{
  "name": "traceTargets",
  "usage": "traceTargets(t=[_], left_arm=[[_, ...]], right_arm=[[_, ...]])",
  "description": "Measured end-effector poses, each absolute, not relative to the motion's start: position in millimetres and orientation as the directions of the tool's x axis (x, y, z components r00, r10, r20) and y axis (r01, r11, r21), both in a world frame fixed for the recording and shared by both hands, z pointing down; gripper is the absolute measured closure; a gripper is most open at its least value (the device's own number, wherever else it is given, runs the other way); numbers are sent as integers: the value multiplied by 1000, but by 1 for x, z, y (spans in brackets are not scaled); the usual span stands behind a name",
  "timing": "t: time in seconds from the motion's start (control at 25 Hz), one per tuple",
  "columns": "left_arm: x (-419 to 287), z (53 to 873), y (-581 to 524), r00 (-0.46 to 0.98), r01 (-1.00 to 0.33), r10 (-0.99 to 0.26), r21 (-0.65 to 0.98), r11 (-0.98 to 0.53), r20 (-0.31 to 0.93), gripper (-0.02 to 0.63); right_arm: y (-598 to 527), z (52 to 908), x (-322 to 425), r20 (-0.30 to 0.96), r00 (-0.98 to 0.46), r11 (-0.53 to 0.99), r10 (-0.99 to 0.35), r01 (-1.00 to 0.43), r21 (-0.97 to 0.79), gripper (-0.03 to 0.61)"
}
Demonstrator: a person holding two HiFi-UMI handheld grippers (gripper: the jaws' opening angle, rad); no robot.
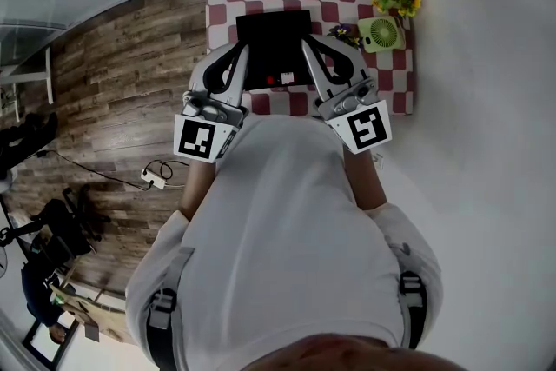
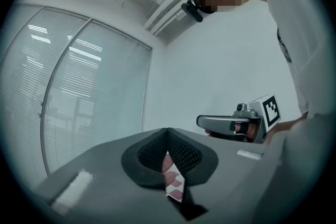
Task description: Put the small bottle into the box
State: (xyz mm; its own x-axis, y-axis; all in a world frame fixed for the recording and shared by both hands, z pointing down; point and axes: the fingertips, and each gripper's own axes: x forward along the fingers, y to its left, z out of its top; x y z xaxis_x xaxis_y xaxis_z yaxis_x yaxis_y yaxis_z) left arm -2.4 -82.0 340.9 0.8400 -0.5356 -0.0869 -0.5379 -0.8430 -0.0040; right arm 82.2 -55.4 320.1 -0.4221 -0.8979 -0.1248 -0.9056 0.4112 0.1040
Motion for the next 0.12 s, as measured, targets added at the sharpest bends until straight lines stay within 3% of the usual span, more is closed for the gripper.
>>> traceTargets(t=[0.12], left_arm=[[2,341,-80,844,-529,-527,-3,-848,-97,612]], right_arm=[[-54,323,80,-121,-429,418,-895,-902,106,578]])
